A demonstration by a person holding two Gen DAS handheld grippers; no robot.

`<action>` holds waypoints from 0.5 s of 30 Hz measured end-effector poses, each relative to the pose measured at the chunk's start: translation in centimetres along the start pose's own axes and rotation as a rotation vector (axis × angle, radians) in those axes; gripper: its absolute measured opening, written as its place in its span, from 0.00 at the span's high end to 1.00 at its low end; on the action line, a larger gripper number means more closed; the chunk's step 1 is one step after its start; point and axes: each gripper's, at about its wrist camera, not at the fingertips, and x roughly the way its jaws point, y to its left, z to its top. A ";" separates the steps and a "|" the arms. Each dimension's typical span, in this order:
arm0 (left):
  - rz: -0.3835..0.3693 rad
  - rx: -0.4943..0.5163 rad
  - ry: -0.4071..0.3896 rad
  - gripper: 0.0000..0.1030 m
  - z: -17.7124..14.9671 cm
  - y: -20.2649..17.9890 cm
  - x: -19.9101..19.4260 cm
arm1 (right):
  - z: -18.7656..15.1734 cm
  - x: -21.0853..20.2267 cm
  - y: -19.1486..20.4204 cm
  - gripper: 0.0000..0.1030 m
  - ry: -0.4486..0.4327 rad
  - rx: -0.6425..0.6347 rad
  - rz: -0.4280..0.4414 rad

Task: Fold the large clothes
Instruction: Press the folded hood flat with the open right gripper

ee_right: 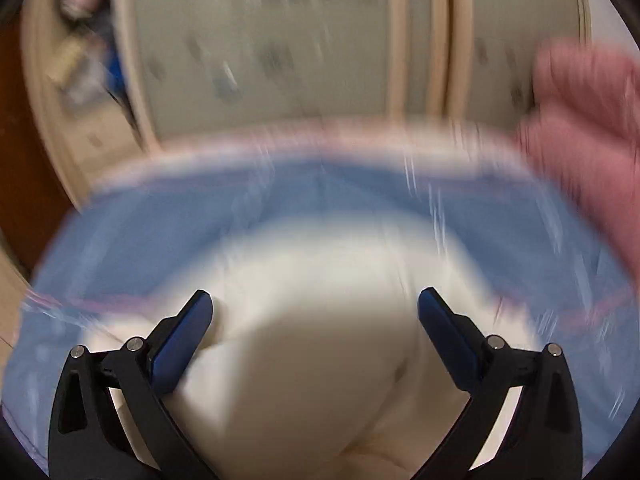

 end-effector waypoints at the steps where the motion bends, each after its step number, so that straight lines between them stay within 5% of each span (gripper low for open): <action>1: -0.008 -0.013 0.004 0.02 -0.1 0.1 0.0 | -2.6 2.6 0.1 0.01 0.033 -0.044 -0.017; 4: -0.055 -0.054 0.030 0.02 -0.3 0.3 0.3 | -6.3 2.9 -1.3 0.01 -0.101 -0.002 0.027; 10: -0.059 -0.025 0.026 0.02 -0.3 -0.5 0.5 | -5.3 1.6 -1.6 0.01 -0.051 -0.009 0.067; 15: -0.044 -0.011 0.003 0.02 -0.4 -1.0 0.1 | -7.6 -5.2 -1.7 0.01 -0.103 -0.021 0.133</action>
